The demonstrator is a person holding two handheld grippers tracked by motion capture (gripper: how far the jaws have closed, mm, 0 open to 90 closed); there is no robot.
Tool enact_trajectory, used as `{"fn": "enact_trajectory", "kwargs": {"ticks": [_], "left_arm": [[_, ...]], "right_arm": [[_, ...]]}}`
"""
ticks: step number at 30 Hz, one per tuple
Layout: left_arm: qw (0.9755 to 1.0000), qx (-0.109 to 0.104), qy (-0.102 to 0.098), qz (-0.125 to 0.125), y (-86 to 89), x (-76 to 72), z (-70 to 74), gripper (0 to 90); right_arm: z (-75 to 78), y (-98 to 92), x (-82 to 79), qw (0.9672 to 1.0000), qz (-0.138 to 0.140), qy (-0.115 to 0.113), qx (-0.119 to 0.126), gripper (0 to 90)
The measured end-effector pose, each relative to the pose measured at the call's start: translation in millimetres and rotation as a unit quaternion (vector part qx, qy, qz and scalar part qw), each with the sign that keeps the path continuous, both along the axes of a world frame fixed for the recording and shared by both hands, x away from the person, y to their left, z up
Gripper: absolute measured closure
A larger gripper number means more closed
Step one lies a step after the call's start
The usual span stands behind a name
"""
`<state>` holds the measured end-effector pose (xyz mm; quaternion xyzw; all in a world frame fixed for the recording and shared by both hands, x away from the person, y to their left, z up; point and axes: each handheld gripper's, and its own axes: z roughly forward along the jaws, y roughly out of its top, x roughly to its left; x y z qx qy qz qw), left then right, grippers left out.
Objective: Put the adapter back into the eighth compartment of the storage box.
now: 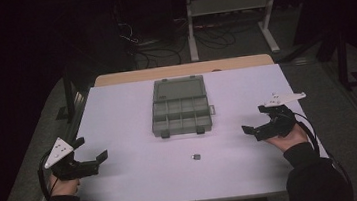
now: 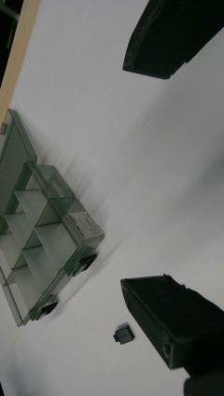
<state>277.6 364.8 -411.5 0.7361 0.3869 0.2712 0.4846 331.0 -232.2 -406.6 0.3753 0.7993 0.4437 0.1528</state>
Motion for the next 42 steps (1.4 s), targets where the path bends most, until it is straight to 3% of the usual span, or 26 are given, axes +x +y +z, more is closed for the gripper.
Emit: {"fn": "enact_trajectory", "kwargs": {"ticks": [17, 32, 42], "left_arm": [[1.0, -0.001, -0.002, -0.007, -1.1, -1.7, 0.3, 0.0], [1.0, -0.004, -0.002, -0.007, -1.0, -1.9, 0.5, 0.0], [0.9999, 0.008, -0.002, -0.014, -6.0, -2.3, 0.9, 0.0]], "right_arm": [[0.9, 1.1, -1.1, 1.0, 0.005, -0.001, -0.002, 0.0], [8.5, 10.1, -2.9, 0.9994, 0.027, -0.013, -0.016, 0.0], [18.0, 22.8, -5.1, 0.9979, 0.052, -0.02, -0.033, 0.0]]}}
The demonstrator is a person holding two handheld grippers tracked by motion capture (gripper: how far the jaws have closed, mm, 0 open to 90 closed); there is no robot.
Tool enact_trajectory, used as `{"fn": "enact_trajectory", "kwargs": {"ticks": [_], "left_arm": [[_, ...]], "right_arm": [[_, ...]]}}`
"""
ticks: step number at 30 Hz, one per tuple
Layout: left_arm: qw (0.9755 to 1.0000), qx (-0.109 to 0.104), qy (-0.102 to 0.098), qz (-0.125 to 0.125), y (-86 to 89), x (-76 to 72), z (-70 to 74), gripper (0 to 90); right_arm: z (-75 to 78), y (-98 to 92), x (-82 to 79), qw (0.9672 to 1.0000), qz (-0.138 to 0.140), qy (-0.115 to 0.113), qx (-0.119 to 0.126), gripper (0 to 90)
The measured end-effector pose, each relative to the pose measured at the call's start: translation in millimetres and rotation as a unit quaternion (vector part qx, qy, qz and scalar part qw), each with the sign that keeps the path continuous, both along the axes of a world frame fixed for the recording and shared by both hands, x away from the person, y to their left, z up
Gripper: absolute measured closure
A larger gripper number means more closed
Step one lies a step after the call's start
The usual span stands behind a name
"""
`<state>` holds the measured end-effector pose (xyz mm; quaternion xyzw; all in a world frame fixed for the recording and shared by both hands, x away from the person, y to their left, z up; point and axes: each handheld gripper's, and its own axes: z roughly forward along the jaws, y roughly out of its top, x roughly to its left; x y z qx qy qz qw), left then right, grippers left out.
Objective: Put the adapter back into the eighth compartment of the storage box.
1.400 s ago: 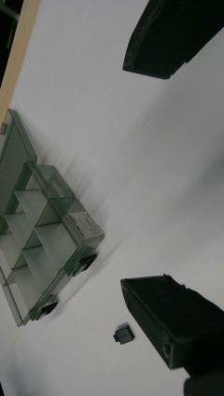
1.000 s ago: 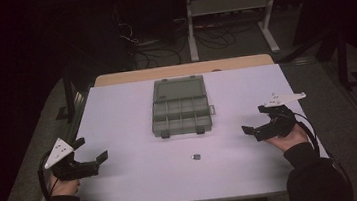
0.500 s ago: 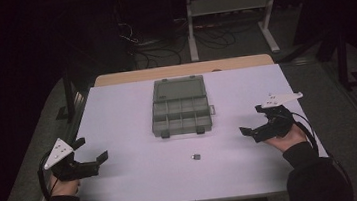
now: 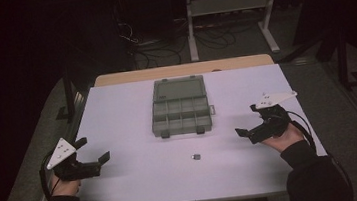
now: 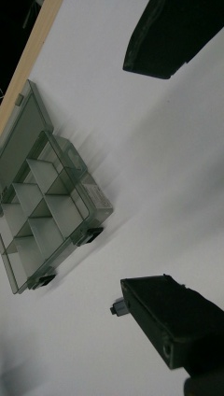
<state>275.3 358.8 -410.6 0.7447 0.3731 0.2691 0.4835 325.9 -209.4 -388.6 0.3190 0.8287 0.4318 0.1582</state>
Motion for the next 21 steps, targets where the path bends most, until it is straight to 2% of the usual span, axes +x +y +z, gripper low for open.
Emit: {"fn": "enact_trajectory", "kwargs": {"ticks": [10, 21], "left_arm": [[1.0, -0.001, 0.0, 0.003, 0.5, -0.2, 0.0, 0.0], [1.0, 0.004, -0.001, 0.002, -0.6, -0.4, -0.2, 0.0]], "right_arm": [[1.3, 10.7, 0.3, 0.9997, 0.018, 0.003, -0.013, 0.0], [4.2, 31.0, 1.4, 0.9983, 0.048, 0.007, -0.032, 0.0]]}}
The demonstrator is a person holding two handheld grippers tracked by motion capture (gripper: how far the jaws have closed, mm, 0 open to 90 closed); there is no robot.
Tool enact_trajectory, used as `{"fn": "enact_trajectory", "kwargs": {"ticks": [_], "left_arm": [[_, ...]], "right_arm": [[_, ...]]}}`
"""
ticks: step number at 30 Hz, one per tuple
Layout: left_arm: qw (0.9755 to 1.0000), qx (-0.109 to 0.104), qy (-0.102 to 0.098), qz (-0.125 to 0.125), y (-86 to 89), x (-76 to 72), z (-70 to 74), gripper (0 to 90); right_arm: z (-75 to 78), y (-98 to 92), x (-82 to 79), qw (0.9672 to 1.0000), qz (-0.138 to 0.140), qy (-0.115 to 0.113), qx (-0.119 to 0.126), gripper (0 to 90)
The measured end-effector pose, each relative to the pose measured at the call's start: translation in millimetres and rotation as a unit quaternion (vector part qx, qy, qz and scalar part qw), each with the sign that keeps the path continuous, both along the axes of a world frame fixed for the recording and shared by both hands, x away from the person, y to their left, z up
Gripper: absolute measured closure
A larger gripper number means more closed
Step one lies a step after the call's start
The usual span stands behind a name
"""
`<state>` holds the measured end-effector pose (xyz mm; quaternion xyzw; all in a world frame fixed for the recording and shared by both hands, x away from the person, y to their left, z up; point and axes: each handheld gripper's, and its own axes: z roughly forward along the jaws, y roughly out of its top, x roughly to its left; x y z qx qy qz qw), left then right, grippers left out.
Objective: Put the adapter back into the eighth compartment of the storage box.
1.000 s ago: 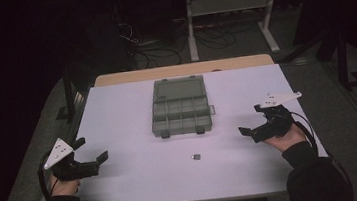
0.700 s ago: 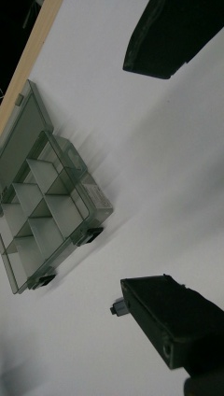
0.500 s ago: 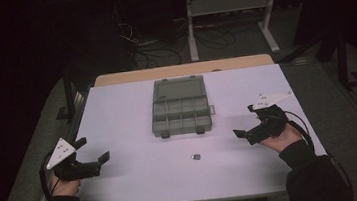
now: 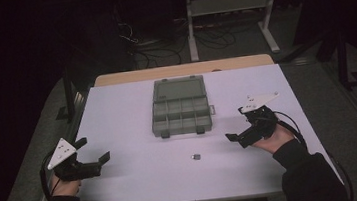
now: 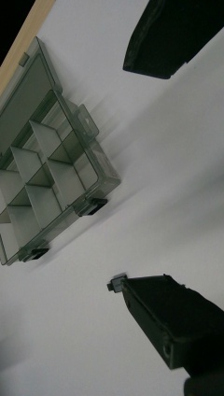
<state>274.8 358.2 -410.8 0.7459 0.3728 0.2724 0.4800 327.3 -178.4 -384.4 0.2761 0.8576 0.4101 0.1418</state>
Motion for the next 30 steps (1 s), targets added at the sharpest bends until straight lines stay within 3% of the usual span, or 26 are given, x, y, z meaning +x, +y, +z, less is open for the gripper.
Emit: {"fn": "enact_trajectory", "kwargs": {"ticks": [30], "left_arm": [[1.0, 0.001, 0.001, 0.003, 0.3, -0.1, -0.4, 0.0]], "right_arm": [[8.5, 34.7, 6.2, 0.9979, 0.049, 0.021, -0.037, 0.0]]}}
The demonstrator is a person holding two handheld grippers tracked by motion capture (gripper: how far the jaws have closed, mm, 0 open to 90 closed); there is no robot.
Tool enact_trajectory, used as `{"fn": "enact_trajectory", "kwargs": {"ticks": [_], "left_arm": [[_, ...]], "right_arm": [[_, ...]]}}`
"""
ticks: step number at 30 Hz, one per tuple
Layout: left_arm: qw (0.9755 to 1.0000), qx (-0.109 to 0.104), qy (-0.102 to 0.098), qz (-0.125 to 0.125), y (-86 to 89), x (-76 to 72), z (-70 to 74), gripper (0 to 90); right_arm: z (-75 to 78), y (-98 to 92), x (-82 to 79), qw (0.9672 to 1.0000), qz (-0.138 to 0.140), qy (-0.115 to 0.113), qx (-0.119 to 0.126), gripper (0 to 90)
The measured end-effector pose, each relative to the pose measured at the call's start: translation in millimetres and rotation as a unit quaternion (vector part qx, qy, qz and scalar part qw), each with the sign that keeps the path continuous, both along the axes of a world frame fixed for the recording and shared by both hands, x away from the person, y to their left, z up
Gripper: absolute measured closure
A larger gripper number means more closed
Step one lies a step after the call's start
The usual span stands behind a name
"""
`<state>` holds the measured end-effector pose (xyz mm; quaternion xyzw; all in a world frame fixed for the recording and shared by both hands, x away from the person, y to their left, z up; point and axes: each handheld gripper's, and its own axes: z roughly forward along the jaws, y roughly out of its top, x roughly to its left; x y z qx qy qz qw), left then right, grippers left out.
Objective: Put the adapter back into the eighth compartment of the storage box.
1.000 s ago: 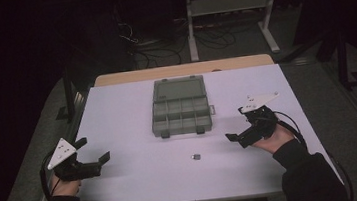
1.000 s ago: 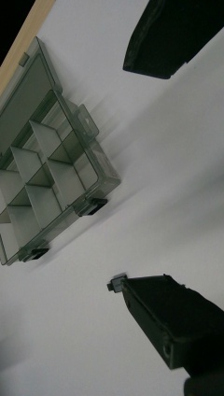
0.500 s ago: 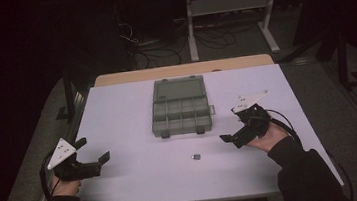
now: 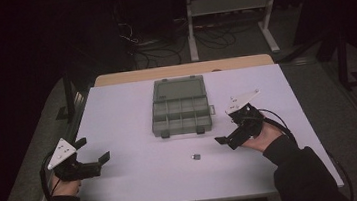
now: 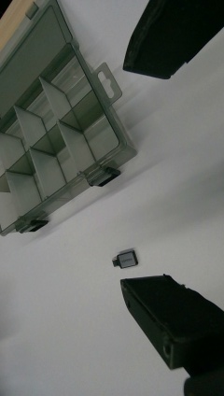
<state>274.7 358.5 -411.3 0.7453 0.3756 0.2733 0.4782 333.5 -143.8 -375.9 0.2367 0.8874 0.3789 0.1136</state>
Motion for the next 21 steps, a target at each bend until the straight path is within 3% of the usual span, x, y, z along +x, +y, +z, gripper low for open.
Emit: {"fn": "enact_trajectory", "kwargs": {"ticks": [21], "left_arm": [[1.0, 0.0, 0.0, -0.001, -0.4, 0.2, -0.2, 0.0]], "right_arm": [[-2.7, 25.5, 2.8, 0.999, 0.032, 0.013, -0.029, 0.0]]}}
